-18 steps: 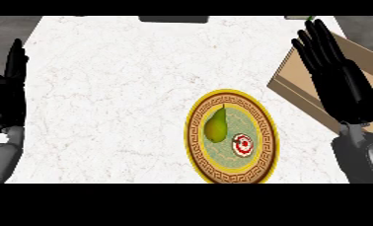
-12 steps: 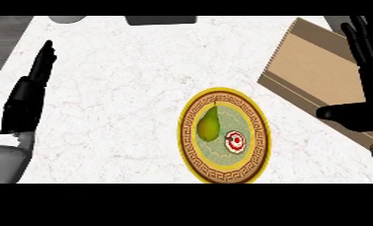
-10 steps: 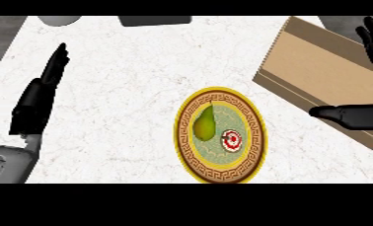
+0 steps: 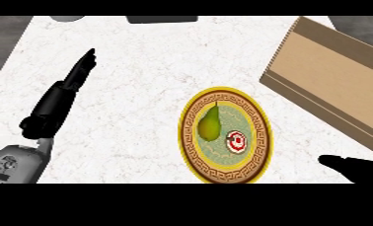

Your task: Pick the cupcake from the plate and place it in the cardboard box

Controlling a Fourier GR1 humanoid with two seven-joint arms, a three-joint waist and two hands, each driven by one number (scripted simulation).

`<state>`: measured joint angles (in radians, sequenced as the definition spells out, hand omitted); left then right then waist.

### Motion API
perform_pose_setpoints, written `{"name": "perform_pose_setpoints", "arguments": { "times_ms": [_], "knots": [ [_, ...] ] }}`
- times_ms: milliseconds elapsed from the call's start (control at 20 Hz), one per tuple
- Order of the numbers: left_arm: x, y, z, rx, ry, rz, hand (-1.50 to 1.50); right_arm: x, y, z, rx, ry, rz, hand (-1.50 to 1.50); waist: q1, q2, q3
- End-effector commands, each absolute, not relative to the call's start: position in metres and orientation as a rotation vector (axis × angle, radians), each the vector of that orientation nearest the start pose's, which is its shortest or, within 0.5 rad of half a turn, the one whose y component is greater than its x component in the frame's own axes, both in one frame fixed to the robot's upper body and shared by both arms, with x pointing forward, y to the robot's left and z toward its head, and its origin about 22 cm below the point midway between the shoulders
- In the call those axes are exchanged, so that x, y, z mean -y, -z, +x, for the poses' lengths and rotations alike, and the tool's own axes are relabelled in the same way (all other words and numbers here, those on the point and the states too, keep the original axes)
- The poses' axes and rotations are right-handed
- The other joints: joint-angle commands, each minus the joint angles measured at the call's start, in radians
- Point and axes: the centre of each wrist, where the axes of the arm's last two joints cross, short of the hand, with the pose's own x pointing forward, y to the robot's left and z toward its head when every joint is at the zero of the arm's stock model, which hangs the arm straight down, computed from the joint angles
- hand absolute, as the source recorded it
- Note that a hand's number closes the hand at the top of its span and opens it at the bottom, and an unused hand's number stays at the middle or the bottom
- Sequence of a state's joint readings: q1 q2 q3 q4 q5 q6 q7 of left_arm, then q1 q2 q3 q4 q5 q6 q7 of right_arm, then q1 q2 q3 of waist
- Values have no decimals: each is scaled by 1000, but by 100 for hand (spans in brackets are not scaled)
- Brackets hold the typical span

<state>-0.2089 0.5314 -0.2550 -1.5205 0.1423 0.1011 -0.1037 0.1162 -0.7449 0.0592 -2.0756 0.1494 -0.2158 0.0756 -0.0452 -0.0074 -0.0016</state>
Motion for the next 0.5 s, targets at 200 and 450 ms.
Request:
{"name": "perform_pose_setpoints", "arguments": {
  "times_ms": [200, 450],
  "knots": [
    [-269, -65, 282, 1752, 542, 103, 0, 275, -162, 164, 1572, -1033, -820, -150, 44, 4, -1],
    [-266, -73, 297, 1757, 550, 94, 0, 249, -176, 161, 1330, -1265, -838, -150, 69, 14, -4]
  ]
}}
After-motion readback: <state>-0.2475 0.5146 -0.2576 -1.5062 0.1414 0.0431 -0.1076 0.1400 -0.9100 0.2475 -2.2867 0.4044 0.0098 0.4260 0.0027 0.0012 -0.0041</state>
